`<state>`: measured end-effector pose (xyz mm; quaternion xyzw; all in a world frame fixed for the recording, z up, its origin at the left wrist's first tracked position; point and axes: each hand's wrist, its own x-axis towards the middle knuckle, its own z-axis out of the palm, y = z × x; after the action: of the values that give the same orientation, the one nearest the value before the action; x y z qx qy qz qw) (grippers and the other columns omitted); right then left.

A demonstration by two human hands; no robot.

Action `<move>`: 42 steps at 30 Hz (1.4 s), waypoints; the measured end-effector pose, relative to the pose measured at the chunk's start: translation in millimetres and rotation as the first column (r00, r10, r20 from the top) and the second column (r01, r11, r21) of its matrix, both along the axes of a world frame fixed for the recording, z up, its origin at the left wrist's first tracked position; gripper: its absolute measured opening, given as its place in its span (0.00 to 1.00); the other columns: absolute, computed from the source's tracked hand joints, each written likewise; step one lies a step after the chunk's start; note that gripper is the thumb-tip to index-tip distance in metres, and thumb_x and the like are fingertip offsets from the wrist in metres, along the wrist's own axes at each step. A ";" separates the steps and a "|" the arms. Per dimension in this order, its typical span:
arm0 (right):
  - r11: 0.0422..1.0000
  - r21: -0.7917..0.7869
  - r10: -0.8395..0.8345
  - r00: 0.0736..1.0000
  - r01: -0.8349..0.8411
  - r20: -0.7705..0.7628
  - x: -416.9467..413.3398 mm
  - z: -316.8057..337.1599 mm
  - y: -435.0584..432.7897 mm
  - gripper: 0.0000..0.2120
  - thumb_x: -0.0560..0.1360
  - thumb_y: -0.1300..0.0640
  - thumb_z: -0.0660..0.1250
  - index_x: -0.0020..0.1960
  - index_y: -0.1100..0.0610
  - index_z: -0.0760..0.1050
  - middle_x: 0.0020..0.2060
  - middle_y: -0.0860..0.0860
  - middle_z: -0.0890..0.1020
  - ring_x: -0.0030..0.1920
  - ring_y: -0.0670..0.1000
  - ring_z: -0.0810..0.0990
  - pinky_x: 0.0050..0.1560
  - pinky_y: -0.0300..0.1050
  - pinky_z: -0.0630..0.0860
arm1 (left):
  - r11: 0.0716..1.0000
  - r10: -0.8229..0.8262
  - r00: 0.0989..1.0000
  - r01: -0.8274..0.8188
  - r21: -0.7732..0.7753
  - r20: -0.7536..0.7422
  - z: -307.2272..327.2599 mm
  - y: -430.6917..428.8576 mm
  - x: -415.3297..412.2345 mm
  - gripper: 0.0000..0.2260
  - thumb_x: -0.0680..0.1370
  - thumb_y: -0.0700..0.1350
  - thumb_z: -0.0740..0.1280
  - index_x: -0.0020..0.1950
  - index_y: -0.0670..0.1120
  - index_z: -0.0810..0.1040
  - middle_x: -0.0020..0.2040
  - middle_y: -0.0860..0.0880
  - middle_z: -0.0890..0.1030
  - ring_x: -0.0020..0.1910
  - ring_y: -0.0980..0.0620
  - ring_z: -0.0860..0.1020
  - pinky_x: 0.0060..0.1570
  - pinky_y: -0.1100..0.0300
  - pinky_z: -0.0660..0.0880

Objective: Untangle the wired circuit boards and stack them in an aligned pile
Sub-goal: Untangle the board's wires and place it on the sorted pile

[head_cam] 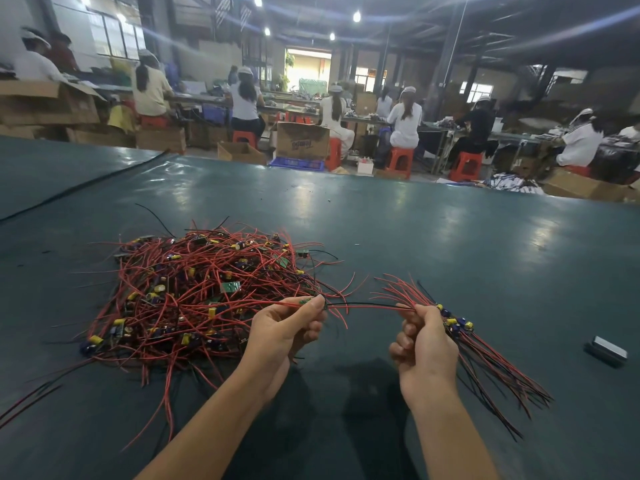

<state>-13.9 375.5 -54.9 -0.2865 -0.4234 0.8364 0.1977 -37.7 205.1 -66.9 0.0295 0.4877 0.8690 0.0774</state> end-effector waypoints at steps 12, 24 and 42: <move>0.987 0.016 0.161 0.986 -0.161 -0.039 2.5 -8.0 19.1 0.28 0.78 0.37 0.59 0.38 0.59 0.80 0.22 0.47 0.64 0.20 0.45 0.63 0.22 0.37 0.62 | 0.983 -0.076 0.994 0.061 0.174 0.080 17.0 -10.0 -0.6 0.06 0.64 0.48 0.73 0.31 0.46 0.82 0.30 0.50 0.74 0.25 0.56 0.72 0.26 0.65 0.74; 0.691 0.398 0.613 0.781 -0.603 0.118 7.9 -11.0 -41.1 0.22 0.60 0.40 0.76 0.42 0.57 0.86 0.40 0.56 0.86 0.41 0.54 0.80 0.45 0.49 0.75 | 0.786 -0.479 0.851 0.525 -0.327 0.214 5.3 -7.8 5.3 0.18 0.59 0.45 0.78 0.44 0.40 0.79 0.34 0.46 0.73 0.26 0.56 0.69 0.34 0.62 0.66; 0.936 0.137 0.345 0.924 -0.325 -0.165 17.4 -2.8 -54.5 0.09 0.66 0.50 0.73 0.40 0.56 0.86 0.31 0.52 0.82 0.23 0.45 0.72 0.21 0.37 0.69 | 0.951 -0.264 0.959 0.242 -0.193 -0.097 -13.1 12.8 11.3 0.12 0.69 0.57 0.76 0.38 0.49 0.82 0.34 0.48 0.80 0.31 0.52 0.77 0.32 0.63 0.74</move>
<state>3.5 321.0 -57.6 -0.1193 -0.4900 0.8570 0.1055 -26.4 217.9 -80.0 0.1379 0.5599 0.8010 0.1609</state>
